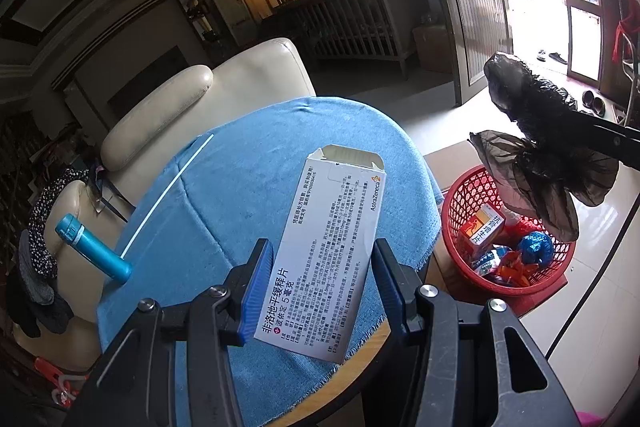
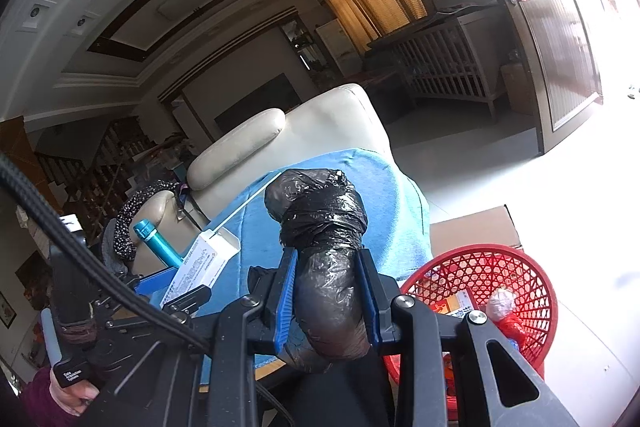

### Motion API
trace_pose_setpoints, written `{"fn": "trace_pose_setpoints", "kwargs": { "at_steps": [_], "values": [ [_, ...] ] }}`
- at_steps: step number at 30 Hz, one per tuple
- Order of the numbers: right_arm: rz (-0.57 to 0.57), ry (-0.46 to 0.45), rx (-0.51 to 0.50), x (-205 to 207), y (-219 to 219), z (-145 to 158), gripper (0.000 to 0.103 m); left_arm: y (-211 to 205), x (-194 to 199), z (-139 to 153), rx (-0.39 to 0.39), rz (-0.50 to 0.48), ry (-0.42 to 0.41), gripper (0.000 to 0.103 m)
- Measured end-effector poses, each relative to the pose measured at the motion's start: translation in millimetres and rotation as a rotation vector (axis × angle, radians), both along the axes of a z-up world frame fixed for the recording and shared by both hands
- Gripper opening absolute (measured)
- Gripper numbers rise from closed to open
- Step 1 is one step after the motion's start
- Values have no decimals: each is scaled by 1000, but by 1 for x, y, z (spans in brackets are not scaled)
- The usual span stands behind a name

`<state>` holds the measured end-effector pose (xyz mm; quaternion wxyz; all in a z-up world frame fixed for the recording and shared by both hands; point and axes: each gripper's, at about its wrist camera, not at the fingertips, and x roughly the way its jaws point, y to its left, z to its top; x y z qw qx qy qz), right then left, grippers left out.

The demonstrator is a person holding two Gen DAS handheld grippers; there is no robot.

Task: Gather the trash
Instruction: 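Bring both held items over the red basket, the box above its rim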

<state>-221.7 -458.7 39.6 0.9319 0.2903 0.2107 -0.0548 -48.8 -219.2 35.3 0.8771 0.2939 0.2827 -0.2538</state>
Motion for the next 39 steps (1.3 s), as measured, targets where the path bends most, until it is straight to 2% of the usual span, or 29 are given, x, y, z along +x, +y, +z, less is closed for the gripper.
{"fn": "trace_pose_setpoints", "kwargs": {
  "at_steps": [15, 39],
  "values": [
    [-18, 9, 11, -3, -2, -1, 31, -5, -3, -1, 13, -16, -9, 53],
    [-90, 32, 32, -19, -1, 8, 31, -35, -13, -13, 68, -86, -13, 53]
  ]
}}
